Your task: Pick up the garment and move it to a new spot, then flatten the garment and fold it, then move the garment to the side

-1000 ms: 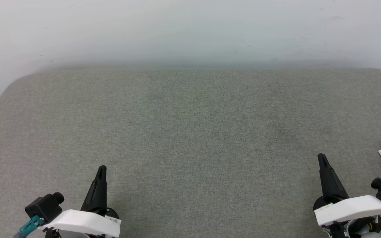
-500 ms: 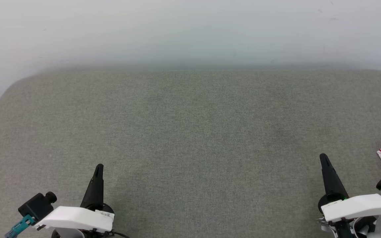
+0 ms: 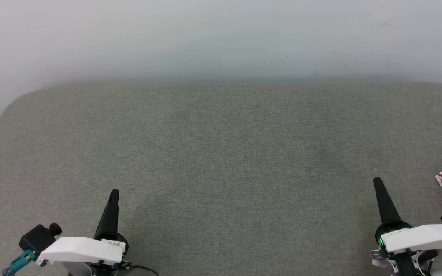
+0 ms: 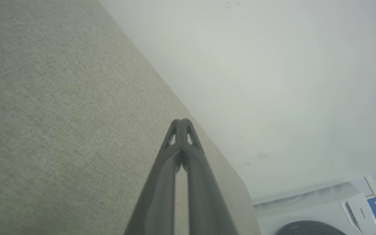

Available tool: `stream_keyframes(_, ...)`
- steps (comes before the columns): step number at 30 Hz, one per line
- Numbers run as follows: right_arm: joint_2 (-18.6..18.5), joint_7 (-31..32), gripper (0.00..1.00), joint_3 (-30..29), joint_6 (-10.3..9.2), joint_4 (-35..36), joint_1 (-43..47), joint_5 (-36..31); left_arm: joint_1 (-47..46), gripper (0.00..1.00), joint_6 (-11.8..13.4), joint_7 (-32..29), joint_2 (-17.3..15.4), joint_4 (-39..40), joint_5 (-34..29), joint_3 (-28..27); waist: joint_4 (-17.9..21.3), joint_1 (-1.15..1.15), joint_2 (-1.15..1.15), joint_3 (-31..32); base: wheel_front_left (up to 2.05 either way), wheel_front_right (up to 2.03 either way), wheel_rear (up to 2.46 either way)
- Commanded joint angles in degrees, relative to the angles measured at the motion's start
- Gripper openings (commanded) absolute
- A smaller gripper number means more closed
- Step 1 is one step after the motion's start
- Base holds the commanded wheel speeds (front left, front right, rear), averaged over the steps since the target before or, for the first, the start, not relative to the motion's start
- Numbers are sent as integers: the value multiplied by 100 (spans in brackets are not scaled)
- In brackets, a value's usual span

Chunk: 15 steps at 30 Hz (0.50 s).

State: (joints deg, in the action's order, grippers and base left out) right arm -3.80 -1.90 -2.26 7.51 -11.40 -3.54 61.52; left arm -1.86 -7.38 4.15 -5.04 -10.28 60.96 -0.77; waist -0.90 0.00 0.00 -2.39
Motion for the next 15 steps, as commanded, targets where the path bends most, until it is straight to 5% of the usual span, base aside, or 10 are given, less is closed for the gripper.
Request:
stream_keyframes(1,-46,38,0,-21,-2,28,-149,145,-150,0,-9,-37,-38,33,150,-35,1,0,0,4,0,0,0)
stream_keyframes(15,-44,211,0,-86,-2,-44,-182,943,-229,0,-11,-253,-17,-69,974,-109,20,0,0,48,0,0,0)
